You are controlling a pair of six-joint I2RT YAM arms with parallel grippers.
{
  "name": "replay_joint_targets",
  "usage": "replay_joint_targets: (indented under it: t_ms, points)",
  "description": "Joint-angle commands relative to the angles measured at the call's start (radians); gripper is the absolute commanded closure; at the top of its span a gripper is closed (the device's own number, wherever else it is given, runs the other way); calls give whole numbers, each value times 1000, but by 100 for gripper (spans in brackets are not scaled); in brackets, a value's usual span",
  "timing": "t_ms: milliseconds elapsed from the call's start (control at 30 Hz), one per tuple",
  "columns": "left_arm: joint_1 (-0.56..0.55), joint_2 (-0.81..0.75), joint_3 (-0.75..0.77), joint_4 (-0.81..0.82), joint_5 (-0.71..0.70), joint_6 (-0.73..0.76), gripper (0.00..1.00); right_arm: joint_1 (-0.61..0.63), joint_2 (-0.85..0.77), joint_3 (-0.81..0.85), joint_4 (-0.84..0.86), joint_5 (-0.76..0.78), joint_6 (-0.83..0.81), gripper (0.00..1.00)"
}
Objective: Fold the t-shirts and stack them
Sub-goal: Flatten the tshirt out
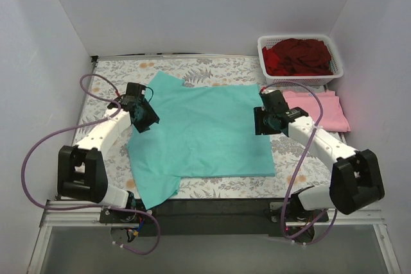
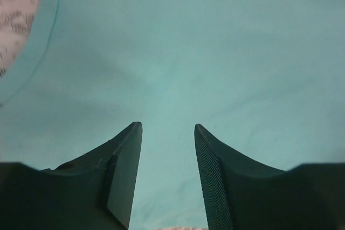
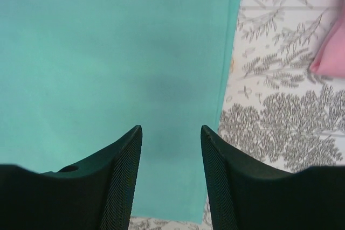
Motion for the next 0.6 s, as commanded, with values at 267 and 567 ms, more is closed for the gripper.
replay_joint_targets:
  t_ms: [267,567]
  points:
    - [53,374,301,154,-173,158,59,-27,298,258,172,-11,-81,48]
    - [76,553,447,188,-147,139,59,-57,488,396,207,-27,-124,50]
